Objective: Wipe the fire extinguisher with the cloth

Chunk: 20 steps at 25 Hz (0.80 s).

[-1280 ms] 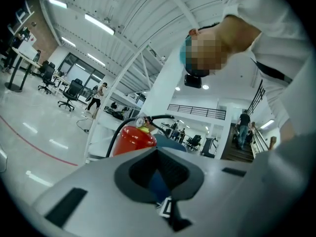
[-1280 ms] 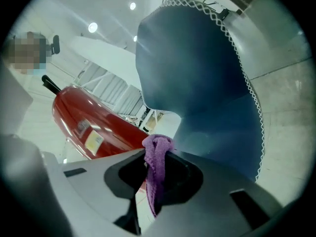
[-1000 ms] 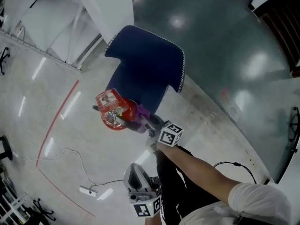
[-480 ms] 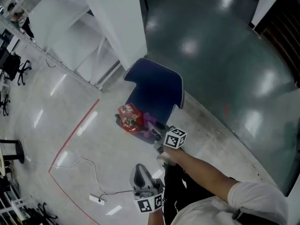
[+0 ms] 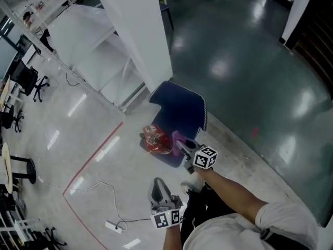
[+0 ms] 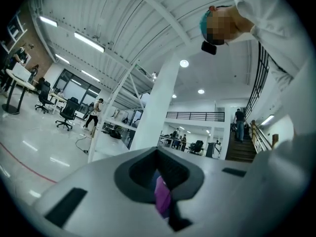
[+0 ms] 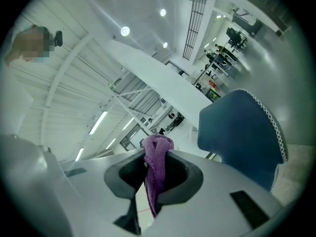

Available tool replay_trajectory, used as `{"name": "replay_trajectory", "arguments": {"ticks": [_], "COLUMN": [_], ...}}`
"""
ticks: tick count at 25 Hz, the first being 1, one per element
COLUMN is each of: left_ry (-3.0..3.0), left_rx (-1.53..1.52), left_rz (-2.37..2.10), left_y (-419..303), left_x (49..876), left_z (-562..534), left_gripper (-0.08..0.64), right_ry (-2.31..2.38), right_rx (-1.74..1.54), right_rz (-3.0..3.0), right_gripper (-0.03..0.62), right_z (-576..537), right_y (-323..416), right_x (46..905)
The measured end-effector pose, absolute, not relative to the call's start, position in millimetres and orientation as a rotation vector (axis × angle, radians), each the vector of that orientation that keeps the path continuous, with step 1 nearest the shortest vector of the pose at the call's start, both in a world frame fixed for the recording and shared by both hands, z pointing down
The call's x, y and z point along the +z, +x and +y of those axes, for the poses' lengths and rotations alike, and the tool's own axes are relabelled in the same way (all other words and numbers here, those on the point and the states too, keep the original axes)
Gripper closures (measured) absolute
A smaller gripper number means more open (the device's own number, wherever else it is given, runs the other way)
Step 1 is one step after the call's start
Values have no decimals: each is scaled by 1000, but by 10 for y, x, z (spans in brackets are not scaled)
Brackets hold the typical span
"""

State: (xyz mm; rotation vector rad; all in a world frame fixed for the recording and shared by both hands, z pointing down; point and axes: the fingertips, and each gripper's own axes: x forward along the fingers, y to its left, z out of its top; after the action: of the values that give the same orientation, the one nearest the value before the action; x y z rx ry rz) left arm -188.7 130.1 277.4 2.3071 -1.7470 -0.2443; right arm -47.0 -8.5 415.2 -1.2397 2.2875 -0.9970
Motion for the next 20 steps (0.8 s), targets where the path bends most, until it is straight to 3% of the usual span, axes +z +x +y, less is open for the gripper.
{"name": "replay_trajectory", "arguments": {"ticks": [10,20], "left_ry": [2333,2545], "left_rx": [-146,-26], "left_rz": [-1707,-1299], "left_y": [-1726,-1827], "left_x": [3113,3747], "left_z": [1078,541], "left_gripper": [555,555], "right_ry": [-1277,-1549], "right_rx": [-825,-740], "right_rz": [2367,2207], "right_gripper": [526,526], "right_z": [227,394], "right_y": [-334,-571], "right_x": [3657,3895]}}
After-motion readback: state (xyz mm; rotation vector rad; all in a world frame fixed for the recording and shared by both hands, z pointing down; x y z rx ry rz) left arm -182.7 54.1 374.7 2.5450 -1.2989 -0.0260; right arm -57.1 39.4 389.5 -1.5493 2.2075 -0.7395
